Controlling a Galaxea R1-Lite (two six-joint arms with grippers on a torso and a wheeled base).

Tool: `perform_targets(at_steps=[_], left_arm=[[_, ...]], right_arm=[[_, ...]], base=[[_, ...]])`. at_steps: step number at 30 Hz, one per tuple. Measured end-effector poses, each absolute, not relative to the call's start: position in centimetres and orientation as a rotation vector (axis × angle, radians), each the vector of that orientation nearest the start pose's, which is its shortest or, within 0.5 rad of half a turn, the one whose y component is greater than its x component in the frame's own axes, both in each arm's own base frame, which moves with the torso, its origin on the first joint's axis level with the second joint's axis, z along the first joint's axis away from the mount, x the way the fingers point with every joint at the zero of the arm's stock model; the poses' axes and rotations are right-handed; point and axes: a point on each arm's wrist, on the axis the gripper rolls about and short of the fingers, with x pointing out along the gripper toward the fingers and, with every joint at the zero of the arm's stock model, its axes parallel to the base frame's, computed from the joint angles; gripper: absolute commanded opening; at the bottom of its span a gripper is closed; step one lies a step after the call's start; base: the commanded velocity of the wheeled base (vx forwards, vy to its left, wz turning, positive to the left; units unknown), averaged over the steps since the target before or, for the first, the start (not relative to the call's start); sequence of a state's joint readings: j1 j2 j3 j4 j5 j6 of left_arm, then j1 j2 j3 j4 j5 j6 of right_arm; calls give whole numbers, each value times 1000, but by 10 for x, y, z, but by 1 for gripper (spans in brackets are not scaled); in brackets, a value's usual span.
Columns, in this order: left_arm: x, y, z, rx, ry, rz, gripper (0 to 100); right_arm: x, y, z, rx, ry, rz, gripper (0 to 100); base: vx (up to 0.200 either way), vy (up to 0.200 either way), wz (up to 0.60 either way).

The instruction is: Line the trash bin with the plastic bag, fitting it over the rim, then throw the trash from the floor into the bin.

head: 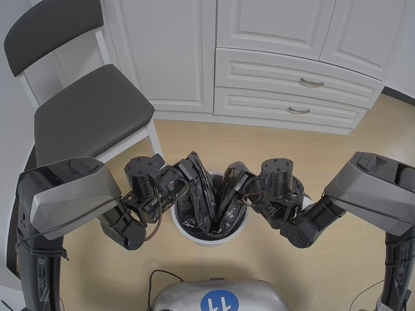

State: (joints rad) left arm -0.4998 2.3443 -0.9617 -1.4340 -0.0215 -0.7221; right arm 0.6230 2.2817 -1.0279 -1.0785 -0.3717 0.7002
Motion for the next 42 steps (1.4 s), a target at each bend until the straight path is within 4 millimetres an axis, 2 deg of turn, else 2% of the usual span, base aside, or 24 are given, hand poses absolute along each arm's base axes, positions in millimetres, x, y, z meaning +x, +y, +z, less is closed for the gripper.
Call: perform_targets(at_steps=[4, 10, 17, 23, 30, 36, 42], left_arm=[[371, -188, 57, -657, 167, -532, 0], [367, -168, 45, -433, 196, -551, 0], [362, -137, 39, -258, 278, -499, 0], [358, -117, 38, -179, 356, -464, 0], [354, -104, 35, -100, 412, -455, 0], [341, -103, 29, -84, 469, -547, 0], [328, -103, 21, 7, 516, -599, 0]], right_arm=[[358, 224, 62, 551, 222, 142, 0], [372, 202, 53, 449, 218, 89, 0], [375, 173, 42, 252, 232, 40, 0], [361, 150, 26, 38, 260, 44, 0], [331, 127, 8, -186, 324, 96, 0], [306, 119, -5, -301, 401, 164, 0], [284, 114, -14, -390, 470, 246, 0]], base=[[0, 0, 0], [0, 0, 0], [0, 0, 0], [0, 0, 0], [0, 0, 0], [0, 0, 0], [0, 0, 0]])
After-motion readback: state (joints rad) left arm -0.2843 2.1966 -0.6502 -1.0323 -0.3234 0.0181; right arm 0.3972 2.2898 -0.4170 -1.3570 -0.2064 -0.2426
